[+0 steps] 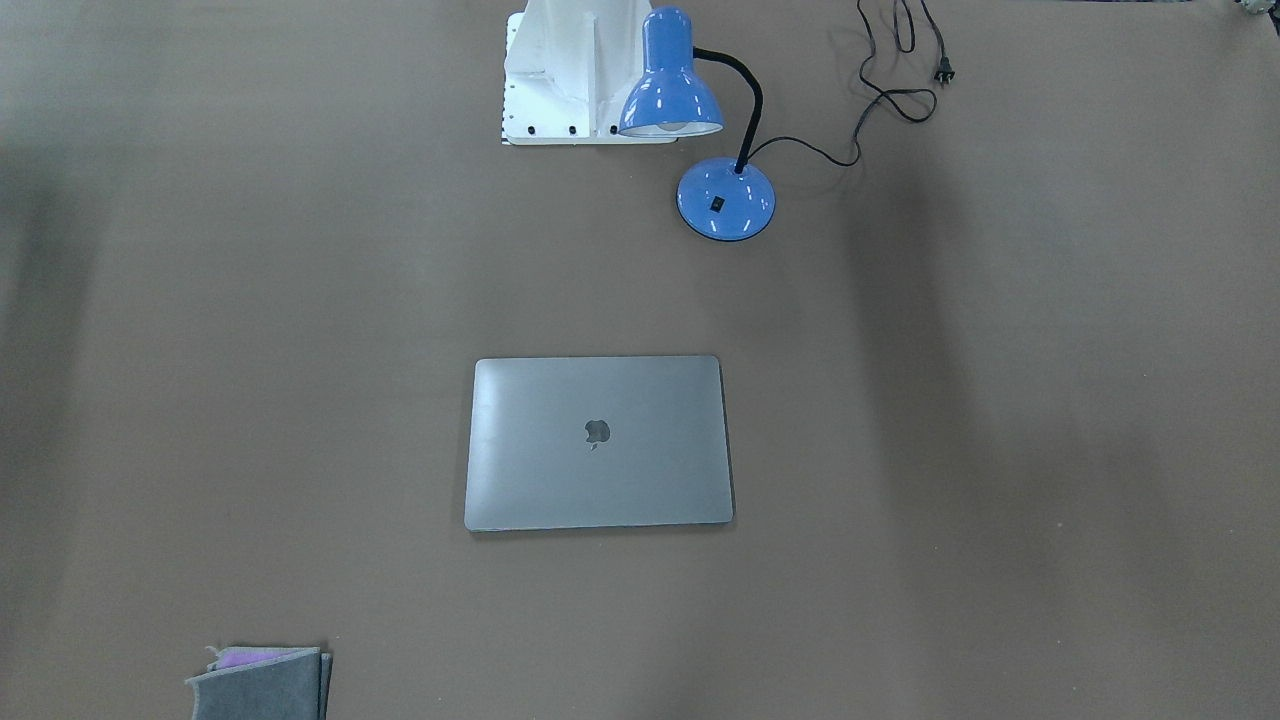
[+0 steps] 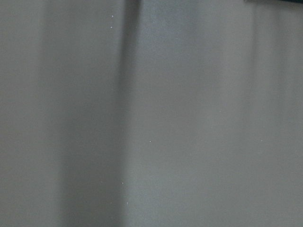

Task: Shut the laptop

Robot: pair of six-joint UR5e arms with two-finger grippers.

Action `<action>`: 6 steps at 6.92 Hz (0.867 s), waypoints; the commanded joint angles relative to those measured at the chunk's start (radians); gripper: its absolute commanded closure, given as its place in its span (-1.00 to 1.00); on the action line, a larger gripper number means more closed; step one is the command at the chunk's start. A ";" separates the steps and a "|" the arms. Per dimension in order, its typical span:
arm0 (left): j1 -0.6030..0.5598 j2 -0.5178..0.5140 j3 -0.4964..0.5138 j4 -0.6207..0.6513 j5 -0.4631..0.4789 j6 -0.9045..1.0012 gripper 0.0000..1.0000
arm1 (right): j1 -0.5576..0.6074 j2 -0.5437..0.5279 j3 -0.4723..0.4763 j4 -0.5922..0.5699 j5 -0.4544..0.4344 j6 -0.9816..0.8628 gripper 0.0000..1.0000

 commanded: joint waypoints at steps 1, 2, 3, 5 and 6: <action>0.002 -0.006 0.002 0.003 -0.021 -0.002 -0.96 | -0.008 -0.001 -0.004 0.001 -0.002 0.002 -1.00; 0.000 -0.009 0.002 0.027 -0.050 -0.002 -0.96 | -0.008 -0.001 -0.004 0.002 -0.002 0.001 -1.00; 0.000 -0.009 -0.001 0.032 -0.052 -0.002 -0.96 | -0.009 -0.001 -0.004 0.001 -0.002 0.002 -1.00; 0.000 -0.011 -0.003 0.031 -0.052 -0.002 -0.96 | -0.011 -0.001 -0.004 0.001 -0.002 0.002 -1.00; 0.000 -0.011 -0.006 0.031 -0.052 -0.002 -0.96 | -0.011 -0.001 -0.004 0.001 -0.002 0.002 -1.00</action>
